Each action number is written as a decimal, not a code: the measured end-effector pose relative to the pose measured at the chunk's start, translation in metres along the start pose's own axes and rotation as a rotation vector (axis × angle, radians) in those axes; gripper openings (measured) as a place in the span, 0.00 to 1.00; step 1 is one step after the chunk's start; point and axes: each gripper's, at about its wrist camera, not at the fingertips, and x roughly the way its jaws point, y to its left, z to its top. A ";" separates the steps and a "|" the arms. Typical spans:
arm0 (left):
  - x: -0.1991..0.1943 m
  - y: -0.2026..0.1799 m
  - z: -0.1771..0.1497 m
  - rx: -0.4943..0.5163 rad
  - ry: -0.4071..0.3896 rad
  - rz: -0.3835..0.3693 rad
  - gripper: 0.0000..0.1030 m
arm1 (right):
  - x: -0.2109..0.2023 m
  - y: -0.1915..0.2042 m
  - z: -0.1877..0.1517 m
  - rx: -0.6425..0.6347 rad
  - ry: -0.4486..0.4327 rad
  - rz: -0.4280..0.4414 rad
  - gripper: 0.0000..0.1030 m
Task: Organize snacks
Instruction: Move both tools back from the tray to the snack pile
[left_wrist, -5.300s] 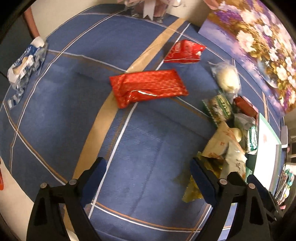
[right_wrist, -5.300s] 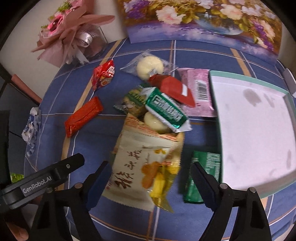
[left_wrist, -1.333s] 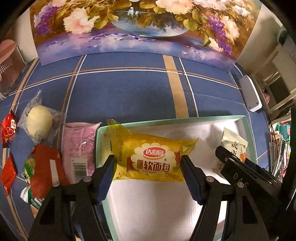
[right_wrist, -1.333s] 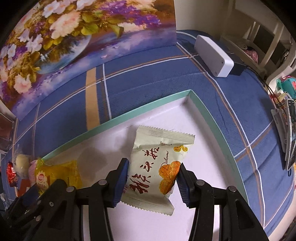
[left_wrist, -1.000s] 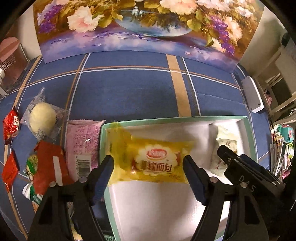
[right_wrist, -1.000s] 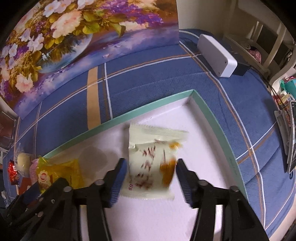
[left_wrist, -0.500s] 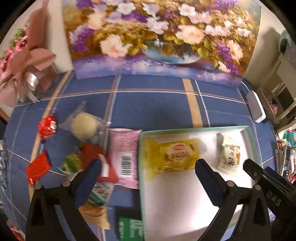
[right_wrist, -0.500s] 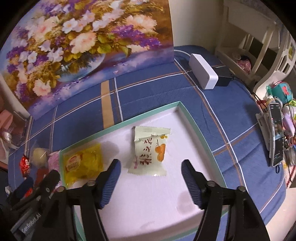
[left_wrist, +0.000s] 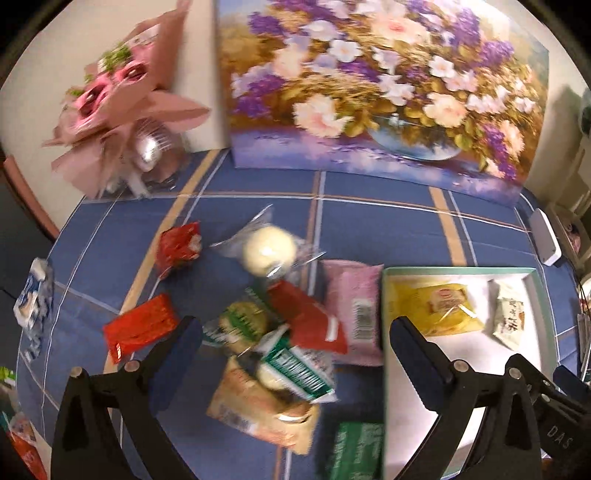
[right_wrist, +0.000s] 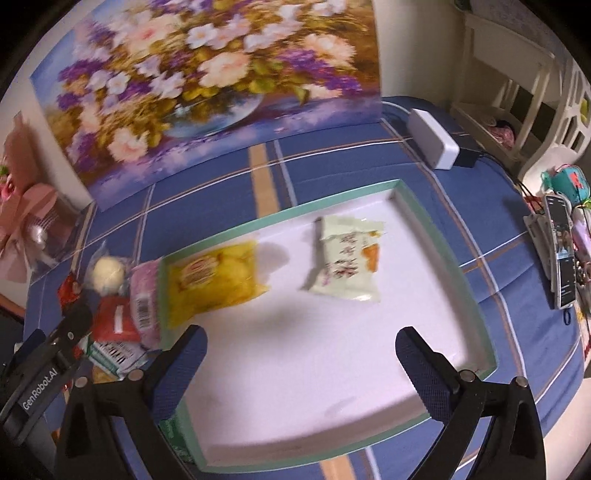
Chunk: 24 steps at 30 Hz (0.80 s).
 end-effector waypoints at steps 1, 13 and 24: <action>0.000 0.007 -0.004 -0.016 0.004 0.000 0.98 | -0.001 0.004 -0.002 -0.004 -0.001 0.003 1.00; 0.006 0.073 -0.040 -0.200 0.083 0.057 0.98 | -0.009 0.061 -0.033 -0.082 0.001 0.115 1.00; 0.019 0.119 -0.053 -0.323 0.196 0.065 0.98 | 0.010 0.095 -0.056 -0.171 0.068 0.155 1.00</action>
